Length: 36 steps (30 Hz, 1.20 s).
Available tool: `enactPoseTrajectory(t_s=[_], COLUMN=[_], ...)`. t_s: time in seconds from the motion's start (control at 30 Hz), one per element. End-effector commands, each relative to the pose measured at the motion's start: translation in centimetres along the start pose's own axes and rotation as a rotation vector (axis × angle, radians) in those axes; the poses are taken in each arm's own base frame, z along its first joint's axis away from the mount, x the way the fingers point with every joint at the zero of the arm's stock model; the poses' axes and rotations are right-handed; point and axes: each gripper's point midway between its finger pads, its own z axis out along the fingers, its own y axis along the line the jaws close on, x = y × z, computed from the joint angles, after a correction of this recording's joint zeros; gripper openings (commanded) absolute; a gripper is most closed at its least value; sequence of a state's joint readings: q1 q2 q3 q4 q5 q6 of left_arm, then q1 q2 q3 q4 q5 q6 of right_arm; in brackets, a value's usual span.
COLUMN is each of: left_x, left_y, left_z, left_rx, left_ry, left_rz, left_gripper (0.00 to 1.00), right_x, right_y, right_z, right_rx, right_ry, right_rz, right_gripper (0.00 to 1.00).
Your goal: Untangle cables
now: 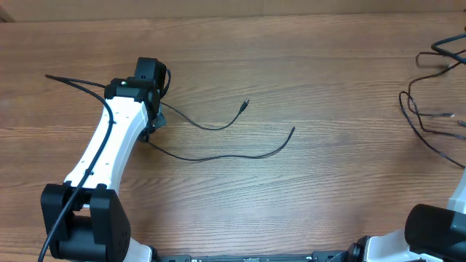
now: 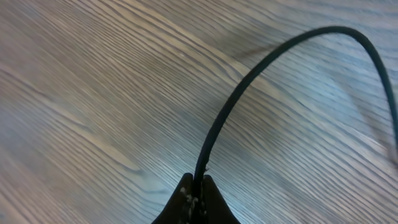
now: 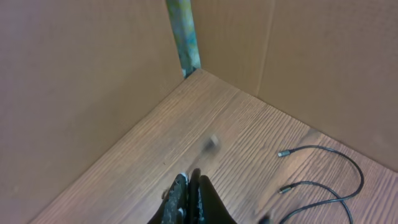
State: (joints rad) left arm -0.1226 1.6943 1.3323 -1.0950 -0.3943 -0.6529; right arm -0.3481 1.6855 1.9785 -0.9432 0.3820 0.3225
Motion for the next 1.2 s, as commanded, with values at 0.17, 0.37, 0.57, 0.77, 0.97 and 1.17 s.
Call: enactPoseTrajectory(t_s=[0.17,0.37,0.57,0.77,0.97,1.17], left_x=[0.9,1.8,3.7,6.6,5.1,3.1], left_y=[-2.9,-8.9,-14.5,-17.5,-16.0,-12.8], left_z=[-0.6,-2.8,-6.7,-9.4,-7.2,-5.0], left_rx=[0.177,0.498,0.788,0.904,0.693,0.505], left_ry=[0.063,0.071,0.054,0.000,-0.072,-0.064], left_rz=[0.041,0.289,0.450,0.671,0.657,0.484], left_gripper=[0.04,0.04,0.04,0.05,0.51,0.54], right_x=[1.6,5.0,9.7,13.6,18.1,23.7], right_y=[-2.3,1.7,5.6,6.3,7.9,10.8], right_z=[-0.7,-1.4,-4.7,-7.0,-8.5,-10.2], right_rx=[0.071,-0.188,-0.491,-0.564,-0.588,-0.633], right_ry=[0.084,0.248,0.484,0.673,0.821,0.940], right_rz=[-0.044,-0.122,-0.144,-0.162,-0.276,-0.399], right_gripper=[0.56,0.79,0.87,0.92,0.95,0.96])
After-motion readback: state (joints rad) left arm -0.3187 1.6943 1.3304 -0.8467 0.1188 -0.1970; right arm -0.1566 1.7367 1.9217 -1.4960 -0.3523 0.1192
